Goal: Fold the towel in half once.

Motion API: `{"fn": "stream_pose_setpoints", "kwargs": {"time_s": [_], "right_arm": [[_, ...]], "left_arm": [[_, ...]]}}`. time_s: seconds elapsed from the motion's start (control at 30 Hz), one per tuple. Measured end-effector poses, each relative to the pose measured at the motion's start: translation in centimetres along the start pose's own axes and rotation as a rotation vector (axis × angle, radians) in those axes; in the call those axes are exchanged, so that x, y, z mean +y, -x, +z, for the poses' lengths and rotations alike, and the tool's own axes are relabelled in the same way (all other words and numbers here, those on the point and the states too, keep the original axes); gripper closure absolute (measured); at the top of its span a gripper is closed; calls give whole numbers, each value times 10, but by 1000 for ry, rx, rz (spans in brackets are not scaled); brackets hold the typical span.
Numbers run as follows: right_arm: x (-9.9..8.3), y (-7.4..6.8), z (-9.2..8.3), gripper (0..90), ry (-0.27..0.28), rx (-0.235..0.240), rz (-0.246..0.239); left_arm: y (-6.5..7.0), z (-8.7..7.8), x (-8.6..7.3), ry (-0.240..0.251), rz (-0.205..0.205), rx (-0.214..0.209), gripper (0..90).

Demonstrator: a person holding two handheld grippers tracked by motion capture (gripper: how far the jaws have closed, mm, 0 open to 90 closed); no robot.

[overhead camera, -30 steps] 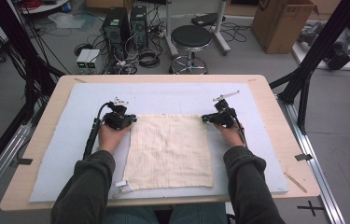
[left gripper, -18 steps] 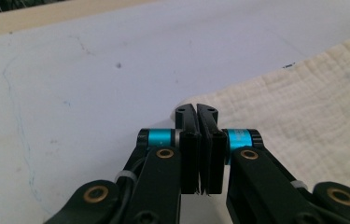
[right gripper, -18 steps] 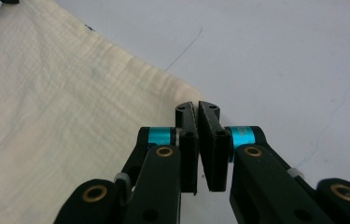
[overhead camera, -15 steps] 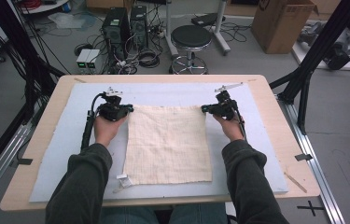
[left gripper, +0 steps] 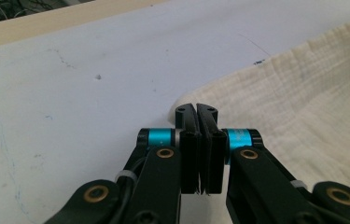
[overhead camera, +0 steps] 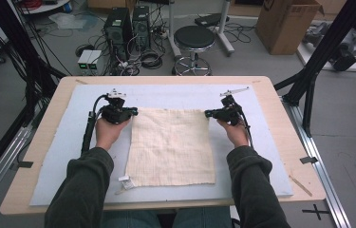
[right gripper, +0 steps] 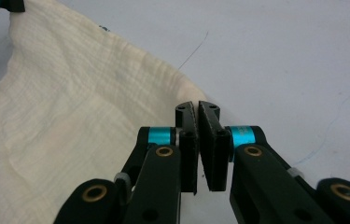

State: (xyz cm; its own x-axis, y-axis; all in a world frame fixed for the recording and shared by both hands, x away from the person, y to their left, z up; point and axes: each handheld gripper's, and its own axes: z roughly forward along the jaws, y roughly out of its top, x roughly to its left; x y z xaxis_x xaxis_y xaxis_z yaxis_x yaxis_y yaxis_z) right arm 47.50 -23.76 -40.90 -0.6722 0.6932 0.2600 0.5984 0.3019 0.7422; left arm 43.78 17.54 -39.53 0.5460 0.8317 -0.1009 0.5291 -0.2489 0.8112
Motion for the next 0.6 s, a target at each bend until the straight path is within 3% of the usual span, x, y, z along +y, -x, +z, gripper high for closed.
{"fn": "stream_pose_setpoints", "kwargs": {"time_s": [0.17,0.3,0.6], "right_arm": [[2,-6,-5,864,22,28,-22],[2,-10,-8,864,8,38,-28],[-2,-16,-15,863,14,53,-40]], "left_arm": [[2,-3,-7,26,-20,-13,876],[1,-8,-15,43,-45,-33,876],[3,-18,-21,66,-42,-55,876]]}}
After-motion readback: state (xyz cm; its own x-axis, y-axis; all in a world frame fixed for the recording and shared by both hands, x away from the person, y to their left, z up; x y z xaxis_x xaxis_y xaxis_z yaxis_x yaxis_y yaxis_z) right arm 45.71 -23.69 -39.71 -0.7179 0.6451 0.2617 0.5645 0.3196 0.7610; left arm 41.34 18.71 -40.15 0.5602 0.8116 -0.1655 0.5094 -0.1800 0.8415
